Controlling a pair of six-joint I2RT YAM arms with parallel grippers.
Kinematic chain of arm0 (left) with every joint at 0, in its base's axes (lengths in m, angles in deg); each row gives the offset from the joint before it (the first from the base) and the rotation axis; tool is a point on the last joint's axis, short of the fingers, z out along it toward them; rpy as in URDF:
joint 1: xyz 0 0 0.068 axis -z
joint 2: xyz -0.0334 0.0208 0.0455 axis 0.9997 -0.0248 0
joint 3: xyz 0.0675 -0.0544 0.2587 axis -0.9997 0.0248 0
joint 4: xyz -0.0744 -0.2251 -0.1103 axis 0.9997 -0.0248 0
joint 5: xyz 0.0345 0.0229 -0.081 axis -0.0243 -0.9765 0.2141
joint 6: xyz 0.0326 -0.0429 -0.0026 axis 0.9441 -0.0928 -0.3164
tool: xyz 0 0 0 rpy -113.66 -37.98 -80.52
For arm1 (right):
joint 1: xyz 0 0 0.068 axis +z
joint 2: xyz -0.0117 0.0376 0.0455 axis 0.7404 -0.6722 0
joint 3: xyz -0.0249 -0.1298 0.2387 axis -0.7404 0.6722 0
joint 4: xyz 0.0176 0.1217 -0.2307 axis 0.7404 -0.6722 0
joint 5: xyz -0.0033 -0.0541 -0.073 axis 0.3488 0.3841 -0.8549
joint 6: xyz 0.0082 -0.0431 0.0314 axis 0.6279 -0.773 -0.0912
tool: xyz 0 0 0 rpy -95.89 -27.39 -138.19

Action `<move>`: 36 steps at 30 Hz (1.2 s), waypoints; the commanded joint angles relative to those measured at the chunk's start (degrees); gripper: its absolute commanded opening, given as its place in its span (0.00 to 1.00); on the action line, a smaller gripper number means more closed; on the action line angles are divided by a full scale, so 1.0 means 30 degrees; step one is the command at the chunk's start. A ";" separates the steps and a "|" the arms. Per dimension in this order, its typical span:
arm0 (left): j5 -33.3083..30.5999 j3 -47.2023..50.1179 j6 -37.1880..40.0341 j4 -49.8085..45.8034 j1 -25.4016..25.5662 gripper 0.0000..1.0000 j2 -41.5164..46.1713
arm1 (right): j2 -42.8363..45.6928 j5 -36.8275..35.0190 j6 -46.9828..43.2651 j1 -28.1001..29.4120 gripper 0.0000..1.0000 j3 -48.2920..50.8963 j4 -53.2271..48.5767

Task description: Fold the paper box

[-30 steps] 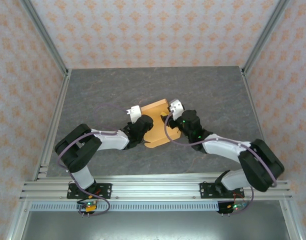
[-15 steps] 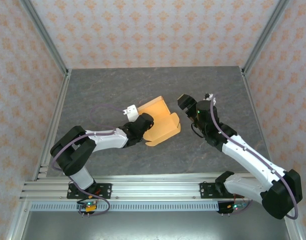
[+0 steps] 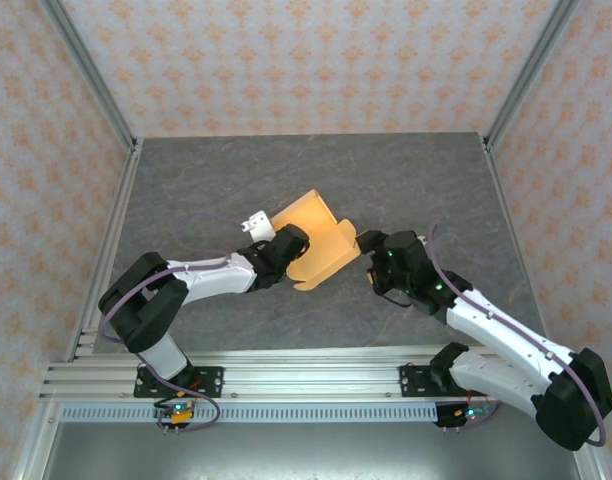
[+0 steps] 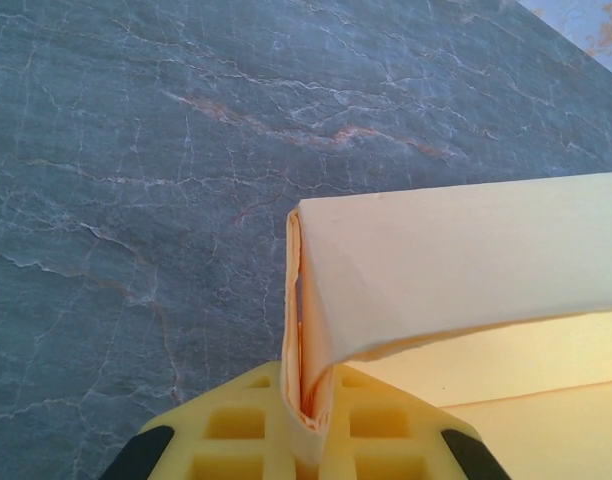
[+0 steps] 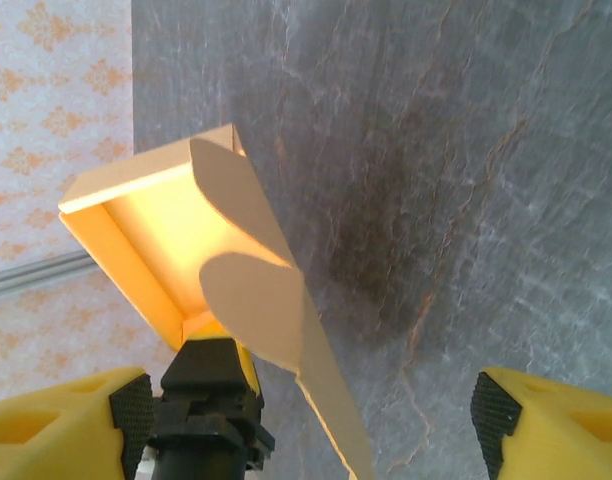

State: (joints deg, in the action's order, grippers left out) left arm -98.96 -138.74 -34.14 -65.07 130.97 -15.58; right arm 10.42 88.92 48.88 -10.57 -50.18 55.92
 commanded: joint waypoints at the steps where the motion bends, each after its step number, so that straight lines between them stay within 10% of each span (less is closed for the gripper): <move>1: -0.0452 -0.0746 -0.0875 -0.0762 0.0137 0.00 0.0084 | -0.0063 0.0277 0.1118 0.0498 0.82 0.0257 0.1516; 18: 0.1288 -0.0669 -0.2017 -0.0159 0.0027 0.02 -0.0079 | -0.3927 0.0338 -0.0468 0.1550 0.23 -0.0405 0.3972; 21: 0.2710 0.0229 -0.2392 0.1174 -0.0182 0.42 0.0165 | -0.4014 -0.0935 -0.2355 0.1520 0.10 -0.1227 0.2357; 25: 0.5446 0.1160 -0.2301 0.2594 -0.0420 0.71 0.0881 | -0.4323 -0.1578 -0.5708 0.0778 0.00 -0.2947 -0.0319; 36: 0.3343 0.3864 0.0483 -0.1350 -0.0525 0.93 0.8412 | -0.9028 -0.2468 -2.0358 -0.0413 0.02 -1.1570 -1.0623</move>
State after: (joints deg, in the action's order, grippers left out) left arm -82.50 -128.91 -37.02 -62.91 129.92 2.78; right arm -12.82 83.91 6.74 -11.42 -77.87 38.89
